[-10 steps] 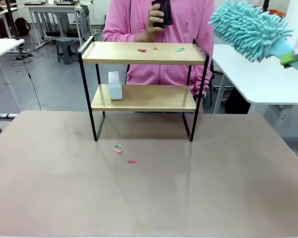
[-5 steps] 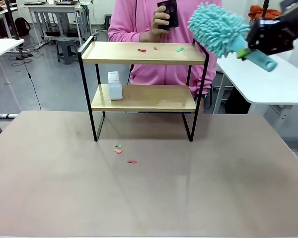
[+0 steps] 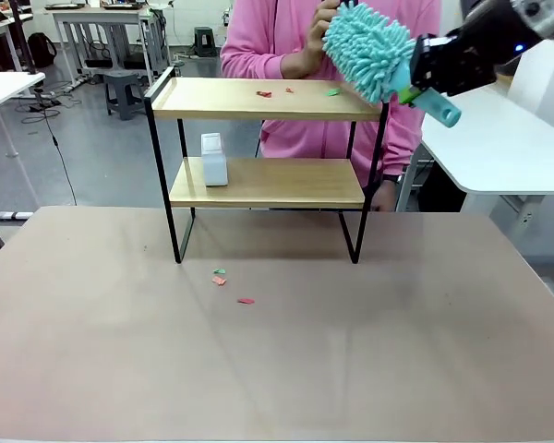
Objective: Clean the shelf.
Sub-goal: Clean the remaining tier of the Shelf with the Duster once objects are removed.
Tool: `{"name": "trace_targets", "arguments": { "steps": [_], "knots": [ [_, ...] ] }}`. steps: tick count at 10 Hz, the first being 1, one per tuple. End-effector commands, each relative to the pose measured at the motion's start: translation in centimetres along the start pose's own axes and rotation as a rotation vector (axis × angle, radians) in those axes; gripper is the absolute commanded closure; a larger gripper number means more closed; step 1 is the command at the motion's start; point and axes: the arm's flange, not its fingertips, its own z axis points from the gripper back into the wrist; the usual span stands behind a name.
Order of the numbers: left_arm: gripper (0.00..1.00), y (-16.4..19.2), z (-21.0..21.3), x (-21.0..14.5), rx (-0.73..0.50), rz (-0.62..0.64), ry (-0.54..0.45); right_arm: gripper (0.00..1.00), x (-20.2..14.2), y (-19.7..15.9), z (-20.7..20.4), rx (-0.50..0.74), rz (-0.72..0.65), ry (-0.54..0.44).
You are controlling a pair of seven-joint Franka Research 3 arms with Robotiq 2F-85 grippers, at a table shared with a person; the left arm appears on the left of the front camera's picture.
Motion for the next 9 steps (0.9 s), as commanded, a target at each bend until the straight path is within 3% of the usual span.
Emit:
{"name": "trace_targets", "arguments": {
  "steps": [1, 5, 9],
  "knots": [
    [0.00, -0.1, -0.2, -0.3, -0.016, -0.019, -0.023, 1.00, 0.1, 0.9, -1.2, -0.025, -0.011, 0.000],
    [0.00, -0.1, -0.2, -0.3, -0.016, -0.019, -0.023, 1.00, -0.8, 1.1, -2.6, -0.002, 0.002, 0.060],
    [0.00, -0.1, -0.2, -0.3, -0.016, -0.019, -0.023, 1.00, 0.0, 3.0, -4.1, 0.158, 0.042, 0.198]
  ]
}}
